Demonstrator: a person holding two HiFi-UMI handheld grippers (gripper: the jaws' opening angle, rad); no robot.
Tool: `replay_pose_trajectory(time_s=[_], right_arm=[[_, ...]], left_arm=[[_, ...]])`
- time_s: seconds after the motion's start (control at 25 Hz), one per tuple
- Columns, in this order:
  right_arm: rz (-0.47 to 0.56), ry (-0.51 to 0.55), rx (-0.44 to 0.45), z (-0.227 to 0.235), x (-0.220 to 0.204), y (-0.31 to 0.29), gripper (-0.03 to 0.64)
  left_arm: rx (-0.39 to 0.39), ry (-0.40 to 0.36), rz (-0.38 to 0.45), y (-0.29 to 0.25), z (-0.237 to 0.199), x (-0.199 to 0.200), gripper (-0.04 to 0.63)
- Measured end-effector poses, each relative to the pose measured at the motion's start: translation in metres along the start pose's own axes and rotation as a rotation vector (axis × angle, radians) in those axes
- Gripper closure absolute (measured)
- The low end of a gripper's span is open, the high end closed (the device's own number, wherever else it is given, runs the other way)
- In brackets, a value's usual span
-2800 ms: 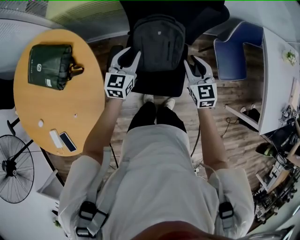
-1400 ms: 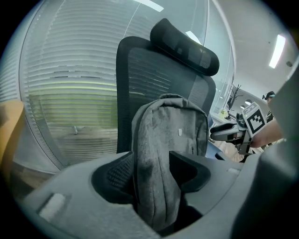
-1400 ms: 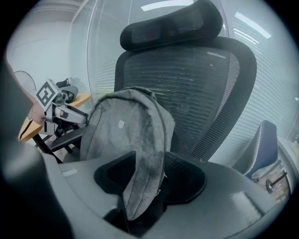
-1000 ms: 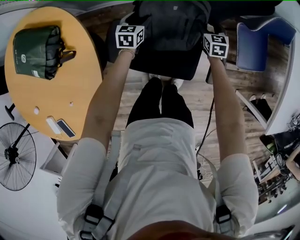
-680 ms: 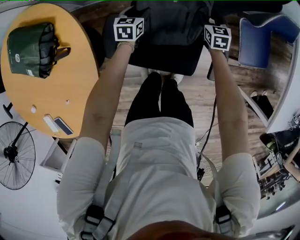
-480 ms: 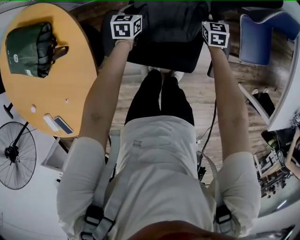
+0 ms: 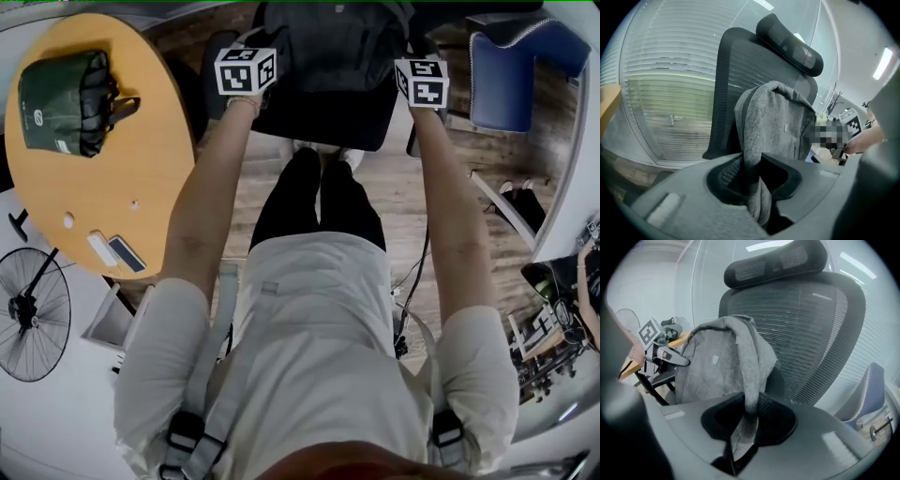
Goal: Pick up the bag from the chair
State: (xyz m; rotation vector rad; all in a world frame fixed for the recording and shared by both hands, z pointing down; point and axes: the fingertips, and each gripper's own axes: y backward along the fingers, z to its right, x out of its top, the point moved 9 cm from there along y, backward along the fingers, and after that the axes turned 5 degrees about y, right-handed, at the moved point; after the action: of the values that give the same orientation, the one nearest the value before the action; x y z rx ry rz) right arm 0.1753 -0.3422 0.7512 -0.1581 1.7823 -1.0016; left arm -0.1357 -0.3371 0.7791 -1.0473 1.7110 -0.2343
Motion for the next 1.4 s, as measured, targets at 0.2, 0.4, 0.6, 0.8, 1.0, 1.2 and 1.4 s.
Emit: replay_pose_trajectory(time_s=[0.2,0.4,0.6,0.8,1.0,1.2,1.4], right_arm=[[0.017,0.012,0.002,-0.005,0.002,0.019,0.547],[0.034,0.023,-0.002,-0.012,0.001,0.04,0.551],[0.067,0.031,-0.003,-0.017,0.011,0.058,0.552],[0.094,0.046,-0.011,-0.021,0.022,0.084,0.554],[0.127,0.046,-0.029,-0.023,0.031,0.119,0.554],[0.148,0.052,-0.043,-0.027,0.045,0.139,0.555],[0.169,0.062,-0.05,-0.033,0.058,0.167,0.555]], left_arm=[[-0.007,0.002,0.012,0.016,0.009,0.0,0.523],[-0.01,-0.015,0.028,0.037,0.021,0.001,0.525],[-0.005,-0.046,0.052,0.057,0.03,0.007,0.526],[0.004,-0.075,0.079,0.078,0.045,0.016,0.526],[0.0,-0.1,0.115,0.102,0.066,0.026,0.526],[0.005,-0.118,0.143,0.123,0.076,0.038,0.526],[0.001,-0.132,0.172,0.146,0.089,0.047,0.528]])
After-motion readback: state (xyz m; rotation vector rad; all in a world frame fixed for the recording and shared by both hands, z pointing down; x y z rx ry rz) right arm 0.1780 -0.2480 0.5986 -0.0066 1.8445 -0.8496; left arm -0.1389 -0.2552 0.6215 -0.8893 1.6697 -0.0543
